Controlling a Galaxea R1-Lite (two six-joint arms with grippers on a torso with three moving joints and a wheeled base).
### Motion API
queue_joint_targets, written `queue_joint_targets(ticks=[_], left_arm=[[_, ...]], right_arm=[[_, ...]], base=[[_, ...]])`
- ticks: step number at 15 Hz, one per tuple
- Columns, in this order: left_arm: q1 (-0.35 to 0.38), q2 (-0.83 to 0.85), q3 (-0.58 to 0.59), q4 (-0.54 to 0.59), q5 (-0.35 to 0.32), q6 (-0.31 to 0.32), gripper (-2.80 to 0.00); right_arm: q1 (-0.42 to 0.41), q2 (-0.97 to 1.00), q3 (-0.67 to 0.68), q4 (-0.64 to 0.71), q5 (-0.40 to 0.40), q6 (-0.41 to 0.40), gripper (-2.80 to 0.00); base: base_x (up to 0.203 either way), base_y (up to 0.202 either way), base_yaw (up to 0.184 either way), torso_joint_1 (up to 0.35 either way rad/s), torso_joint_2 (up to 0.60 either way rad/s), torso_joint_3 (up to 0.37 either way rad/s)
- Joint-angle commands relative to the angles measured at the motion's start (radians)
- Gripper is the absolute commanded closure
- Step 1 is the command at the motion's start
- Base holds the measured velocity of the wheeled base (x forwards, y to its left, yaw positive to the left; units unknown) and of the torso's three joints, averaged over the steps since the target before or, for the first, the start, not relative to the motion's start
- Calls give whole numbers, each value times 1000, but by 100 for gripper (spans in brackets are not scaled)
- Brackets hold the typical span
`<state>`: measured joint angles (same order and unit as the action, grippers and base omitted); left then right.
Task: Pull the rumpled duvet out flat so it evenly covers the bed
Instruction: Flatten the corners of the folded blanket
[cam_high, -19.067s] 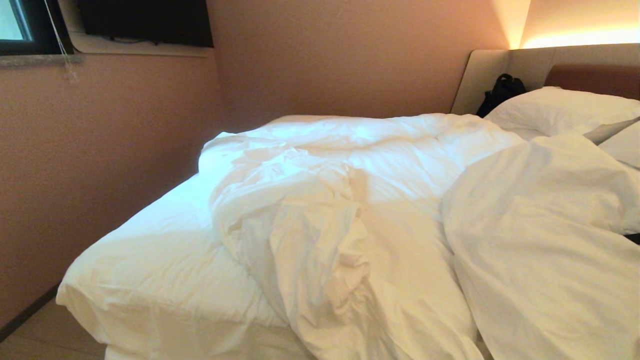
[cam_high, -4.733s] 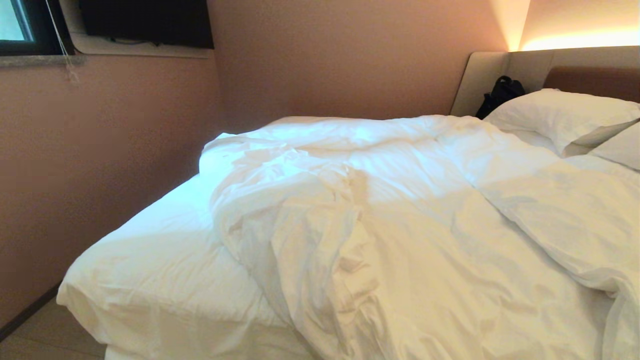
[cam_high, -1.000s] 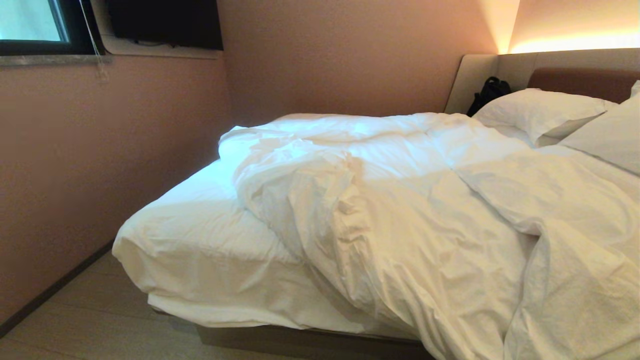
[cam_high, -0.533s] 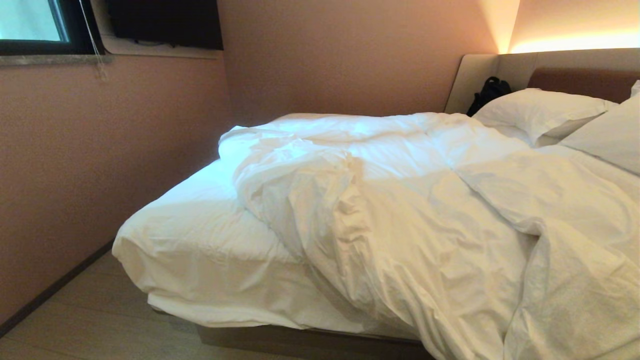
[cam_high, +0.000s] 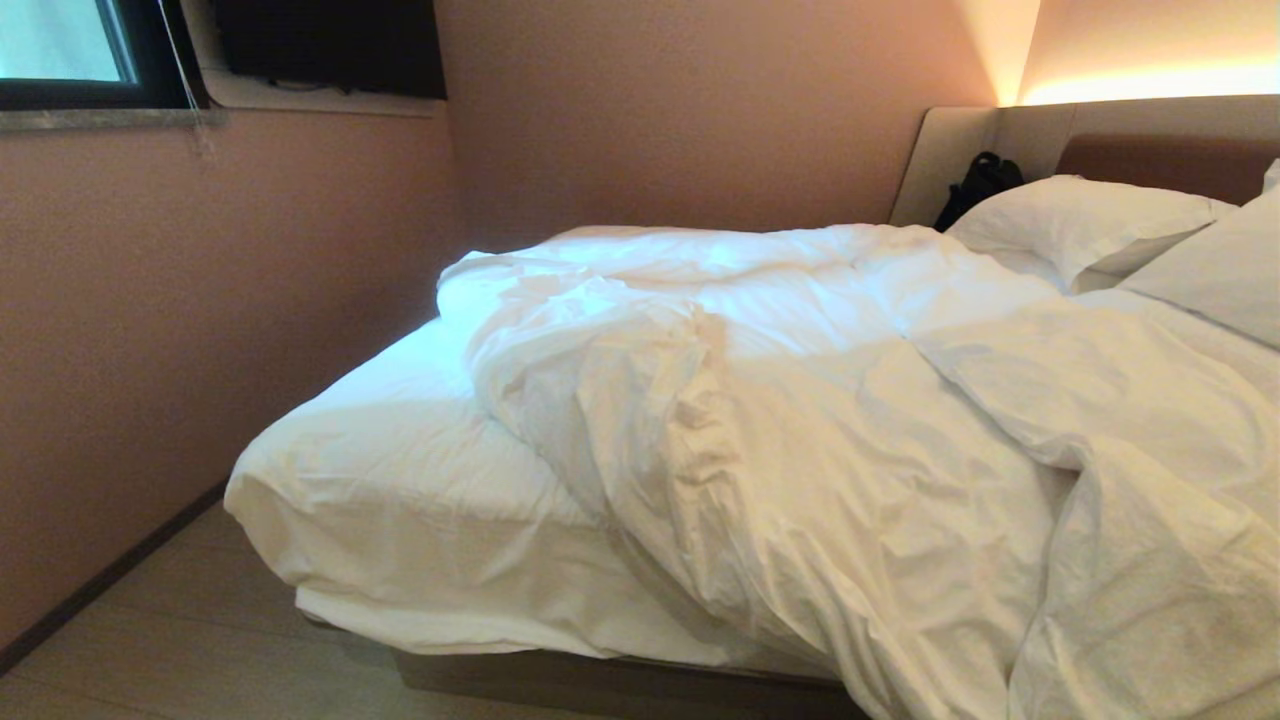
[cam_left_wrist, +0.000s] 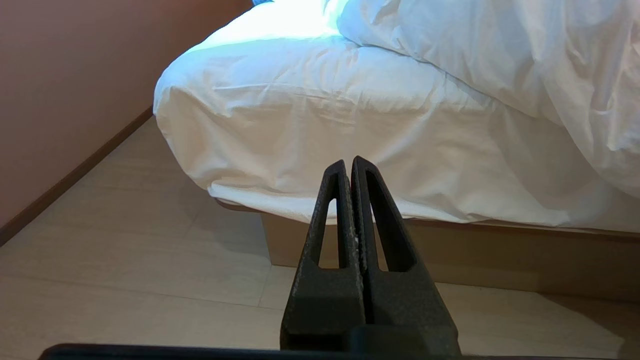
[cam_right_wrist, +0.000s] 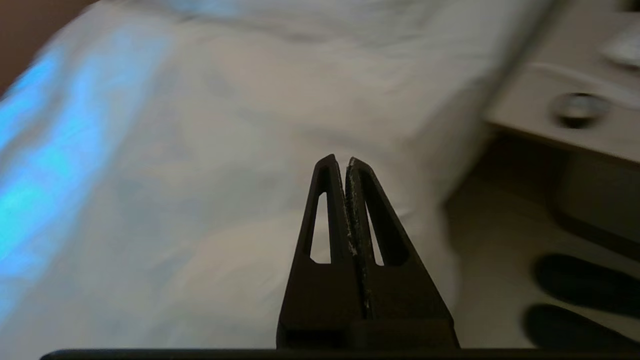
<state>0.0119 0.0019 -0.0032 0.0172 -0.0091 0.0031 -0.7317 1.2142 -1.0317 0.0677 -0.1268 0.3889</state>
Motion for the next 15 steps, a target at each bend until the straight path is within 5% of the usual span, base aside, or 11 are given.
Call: queue_joint_targets(ticks=[1, 3, 4, 11, 15], left_arm=[[0, 0, 0, 0, 0, 0, 0], [0, 0, 0, 0, 0, 0, 0], [0, 0, 0, 0, 0, 0, 0], [0, 0, 0, 1, 0, 0, 0], [0, 0, 0, 0, 0, 0, 0]], right_arm=[[-167, 97, 27, -185, 832, -11, 0], [-271, 194, 54, -271, 1042, -44, 0], [-295, 239, 56, -285, 1082, -63, 0], [-374, 575, -70, -302, 1120, -201, 0], [-404, 737, -74, -295, 1115, -480, 0]], base=[[0, 0, 0, 0, 0, 0], [0, 0, 0, 0, 0, 0], [0, 0, 0, 0, 0, 0], [0, 0, 0, 0, 0, 0], [0, 0, 0, 0, 0, 0]])
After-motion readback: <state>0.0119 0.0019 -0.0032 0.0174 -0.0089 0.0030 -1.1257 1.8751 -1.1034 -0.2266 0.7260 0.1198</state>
